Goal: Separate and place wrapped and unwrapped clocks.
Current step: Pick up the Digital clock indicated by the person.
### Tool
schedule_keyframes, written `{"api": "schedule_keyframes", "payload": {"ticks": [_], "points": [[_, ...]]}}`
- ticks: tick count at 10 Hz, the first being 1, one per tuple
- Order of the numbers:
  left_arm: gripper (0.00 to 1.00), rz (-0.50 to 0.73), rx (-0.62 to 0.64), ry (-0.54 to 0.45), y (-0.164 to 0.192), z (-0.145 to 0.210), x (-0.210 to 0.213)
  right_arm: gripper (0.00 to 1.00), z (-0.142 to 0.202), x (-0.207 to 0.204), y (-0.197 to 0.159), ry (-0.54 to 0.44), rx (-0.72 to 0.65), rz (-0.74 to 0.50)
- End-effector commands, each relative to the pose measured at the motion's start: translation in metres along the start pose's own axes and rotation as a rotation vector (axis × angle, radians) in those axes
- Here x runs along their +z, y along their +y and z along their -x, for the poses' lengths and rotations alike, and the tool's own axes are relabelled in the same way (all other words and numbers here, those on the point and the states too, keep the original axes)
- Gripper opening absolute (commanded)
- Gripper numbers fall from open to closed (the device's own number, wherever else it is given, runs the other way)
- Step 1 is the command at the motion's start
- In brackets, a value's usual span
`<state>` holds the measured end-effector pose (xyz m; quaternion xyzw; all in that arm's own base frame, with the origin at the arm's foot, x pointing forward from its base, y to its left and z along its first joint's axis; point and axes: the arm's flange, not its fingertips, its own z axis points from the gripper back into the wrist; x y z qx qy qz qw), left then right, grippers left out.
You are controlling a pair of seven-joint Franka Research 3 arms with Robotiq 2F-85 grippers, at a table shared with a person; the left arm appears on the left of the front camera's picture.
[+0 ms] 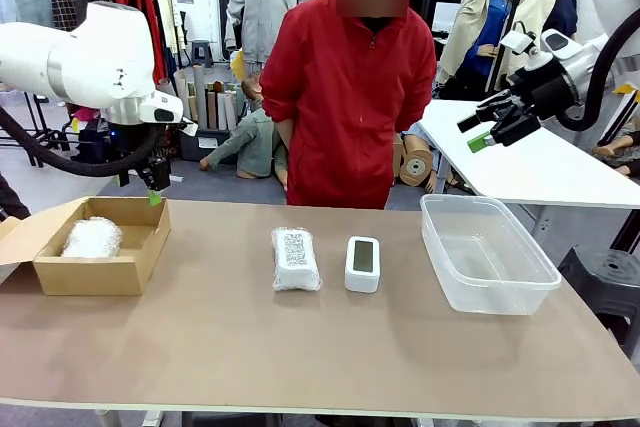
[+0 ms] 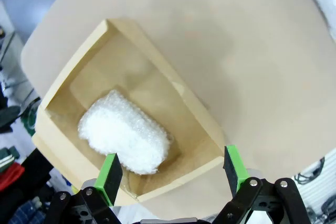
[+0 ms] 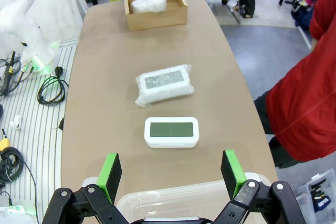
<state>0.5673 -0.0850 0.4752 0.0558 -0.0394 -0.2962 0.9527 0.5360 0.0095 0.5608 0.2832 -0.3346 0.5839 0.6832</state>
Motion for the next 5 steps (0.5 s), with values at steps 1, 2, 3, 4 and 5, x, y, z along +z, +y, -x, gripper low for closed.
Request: {"api": "schedule_keyframes", "payload": {"ticks": [1,2,3,4,5], "points": [[1.00,0.076,-0.052,0.023,0.007,0.002,0.004,1.00,-0.001,0.001,0.000,0.003,0.004,0.001],[1.00,0.088,-0.092,0.023,0.007,0.000,0.011,1.00,-0.001,0.001,0.000,0.003,0.004,0.001],[1.00,0.113,-0.118,0.018,0.003,0.000,0.014,1.00,-0.001,0.001,0.000,0.003,0.004,0.001],[1.00,0.142,-0.151,0.004,0.003,0.000,0.019,1.00,-0.001,0.001,0.000,0.003,0.004,0.001],[1.00,0.165,-0.176,-0.013,0.004,0.001,0.024,1.00,-0.001,0.001,0.000,0.003,0.004,0.001]]}}
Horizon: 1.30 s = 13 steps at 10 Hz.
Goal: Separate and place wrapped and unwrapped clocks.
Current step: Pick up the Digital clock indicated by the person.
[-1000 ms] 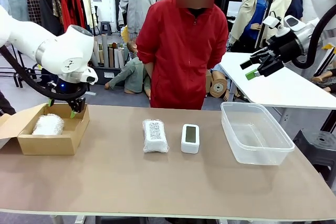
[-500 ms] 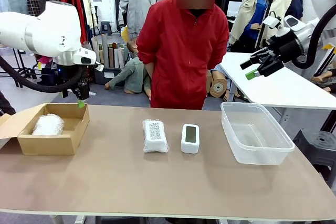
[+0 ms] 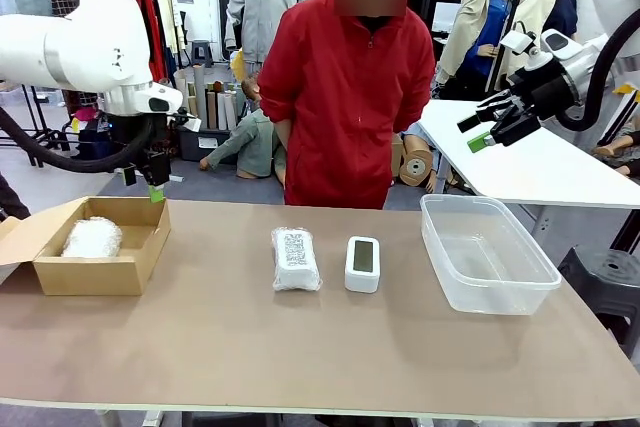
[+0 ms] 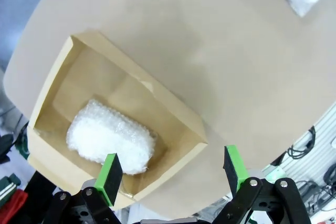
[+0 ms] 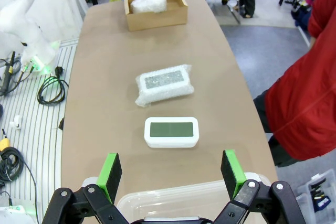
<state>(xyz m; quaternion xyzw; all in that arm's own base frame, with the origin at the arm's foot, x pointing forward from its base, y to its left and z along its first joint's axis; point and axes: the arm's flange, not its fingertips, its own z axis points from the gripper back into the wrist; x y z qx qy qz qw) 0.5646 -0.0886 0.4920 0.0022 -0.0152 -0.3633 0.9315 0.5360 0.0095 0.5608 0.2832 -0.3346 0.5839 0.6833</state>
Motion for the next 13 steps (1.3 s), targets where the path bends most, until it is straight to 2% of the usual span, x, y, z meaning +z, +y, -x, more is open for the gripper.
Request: {"api": "schedule_keyframes", "payload": {"ticks": [1,4,5,6,7,10,11,12,13], "points": [[1.00,0.059,-0.067,-0.037,0.005,-0.001,0.010,1.00,-0.001,0.001,0.000,0.003,0.004,0.001],[1.00,0.163,-0.246,-0.069,0.004,-0.010,0.034,1.00,-0.001,0.001,0.000,0.003,0.004,0.001],[1.00,0.259,-0.363,-0.112,0.002,-0.011,0.045,1.00,-0.001,0.001,0.000,0.003,0.004,0.001],[1.00,0.316,-0.509,-0.197,0.000,-0.009,0.057,1.00,-0.001,0.001,0.000,0.003,0.004,0.001],[1.00,0.323,-0.622,-0.291,0.000,-0.006,0.068,1.00,-0.001,0.001,0.000,0.003,0.004,0.001],[1.00,0.235,-0.844,-0.502,0.012,0.001,0.083,1.00,-0.001,0.001,0.000,0.003,0.004,0.001],[1.00,0.239,-0.913,-0.587,0.014,0.006,0.083,1.00,-0.001,0.001,0.000,0.003,0.004,0.001],[1.00,0.230,-0.898,-0.583,0.014,0.007,0.082,1.00,-0.001,0.001,0.000,0.003,0.004,0.001],[1.00,0.210,-0.844,-0.490,0.011,-0.005,0.090,1.00,-0.001,0.001,0.000,0.003,0.004,0.001]]}}
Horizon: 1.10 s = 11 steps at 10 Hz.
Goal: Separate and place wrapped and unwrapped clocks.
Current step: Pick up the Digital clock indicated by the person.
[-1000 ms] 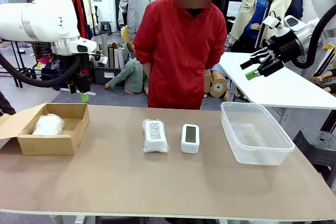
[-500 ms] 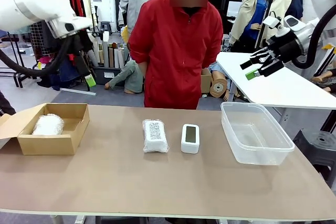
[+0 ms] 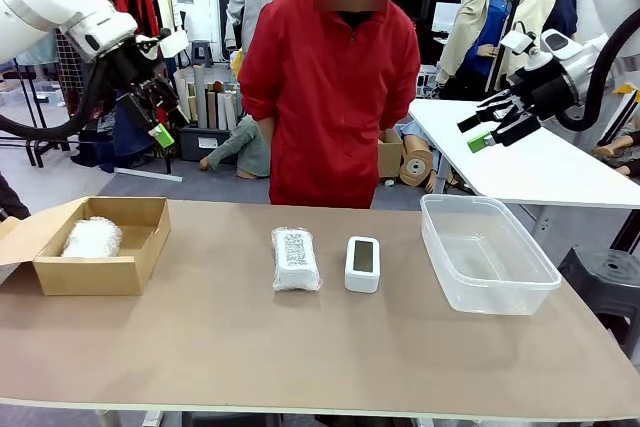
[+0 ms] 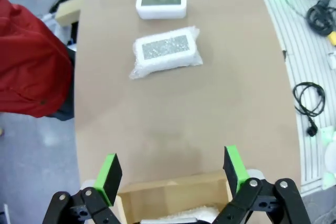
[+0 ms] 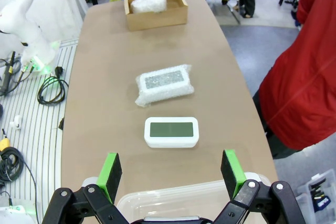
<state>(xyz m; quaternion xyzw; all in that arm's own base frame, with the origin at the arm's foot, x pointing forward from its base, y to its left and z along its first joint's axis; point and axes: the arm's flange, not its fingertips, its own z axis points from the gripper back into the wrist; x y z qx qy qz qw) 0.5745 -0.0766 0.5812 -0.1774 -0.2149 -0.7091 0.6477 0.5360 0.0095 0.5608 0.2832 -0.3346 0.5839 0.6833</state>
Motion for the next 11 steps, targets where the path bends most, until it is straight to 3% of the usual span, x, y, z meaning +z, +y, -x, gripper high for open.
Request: {"api": "schedule_keyframes", "payload": {"ticks": [1,4,7,11], "points": [[1.00,0.009,0.047,0.040,-0.001,-0.006,-0.003,1.00,-0.001,0.001,0.000,0.003,0.004,0.001],[1.00,0.007,0.023,0.013,0.000,-0.004,-0.003,1.00,-0.001,0.001,0.000,0.003,0.004,0.001],[1.00,0.056,-0.029,-0.168,0.022,0.027,-0.011,1.00,-0.001,0.001,0.000,0.003,0.004,0.001],[1.00,-0.061,0.019,-0.234,0.037,0.055,-0.009,1.00,-0.001,0.001,0.000,0.003,0.004,0.001]]}}
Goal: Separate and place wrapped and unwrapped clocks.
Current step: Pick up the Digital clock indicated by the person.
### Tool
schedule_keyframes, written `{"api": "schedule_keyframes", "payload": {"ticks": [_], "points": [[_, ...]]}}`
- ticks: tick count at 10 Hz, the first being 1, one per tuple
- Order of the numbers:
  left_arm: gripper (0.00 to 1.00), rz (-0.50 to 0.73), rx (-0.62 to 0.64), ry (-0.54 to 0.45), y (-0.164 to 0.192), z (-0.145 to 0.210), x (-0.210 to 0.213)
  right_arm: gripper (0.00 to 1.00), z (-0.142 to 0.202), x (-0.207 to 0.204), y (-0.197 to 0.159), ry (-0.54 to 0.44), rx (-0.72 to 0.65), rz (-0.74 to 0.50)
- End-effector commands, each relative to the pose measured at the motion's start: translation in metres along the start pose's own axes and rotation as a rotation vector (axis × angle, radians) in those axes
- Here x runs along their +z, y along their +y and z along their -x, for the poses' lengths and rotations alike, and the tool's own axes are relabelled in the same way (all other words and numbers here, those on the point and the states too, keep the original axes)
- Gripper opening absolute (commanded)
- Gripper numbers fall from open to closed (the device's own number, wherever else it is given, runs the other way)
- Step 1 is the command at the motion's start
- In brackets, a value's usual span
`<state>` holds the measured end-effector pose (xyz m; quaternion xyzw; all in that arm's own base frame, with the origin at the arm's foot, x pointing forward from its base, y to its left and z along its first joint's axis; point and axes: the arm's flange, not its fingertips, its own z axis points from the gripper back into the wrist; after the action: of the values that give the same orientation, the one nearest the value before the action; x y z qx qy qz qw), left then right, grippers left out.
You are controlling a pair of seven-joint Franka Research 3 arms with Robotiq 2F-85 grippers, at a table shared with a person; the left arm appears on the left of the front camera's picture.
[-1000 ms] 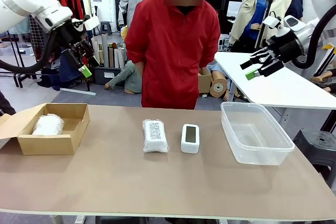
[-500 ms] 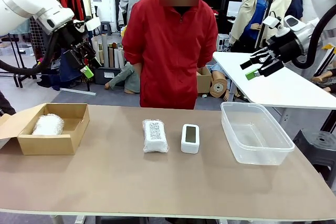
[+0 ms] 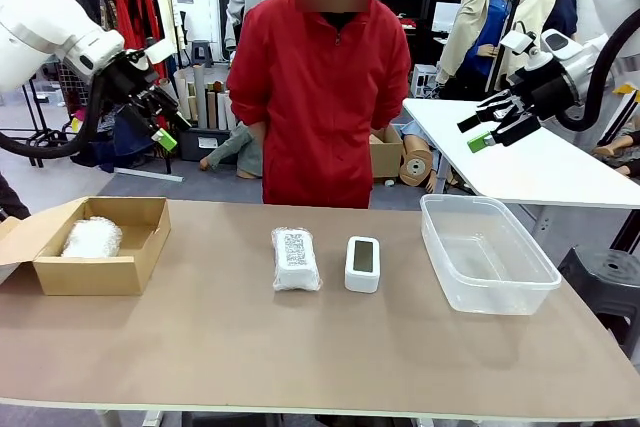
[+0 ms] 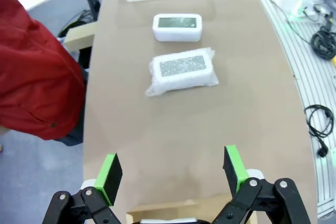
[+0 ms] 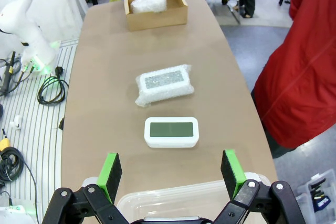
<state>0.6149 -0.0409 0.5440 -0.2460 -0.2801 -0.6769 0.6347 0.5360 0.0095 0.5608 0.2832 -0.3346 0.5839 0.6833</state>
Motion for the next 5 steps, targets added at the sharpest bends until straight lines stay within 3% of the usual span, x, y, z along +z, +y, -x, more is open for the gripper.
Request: {"api": "schedule_keyframes", "payload": {"ticks": [1,5], "points": [[1.00,-0.078,-0.003,-0.034,0.0054,0.0071,0.0064,1.00,-0.0011,0.0008,0.0004,0.003,0.004,0.001],[1.00,-0.055,0.020,-0.015,0.0062,0.0088,0.0087,1.00,-0.0011,0.0008,0.0004,0.003,0.004,0.001]]}}
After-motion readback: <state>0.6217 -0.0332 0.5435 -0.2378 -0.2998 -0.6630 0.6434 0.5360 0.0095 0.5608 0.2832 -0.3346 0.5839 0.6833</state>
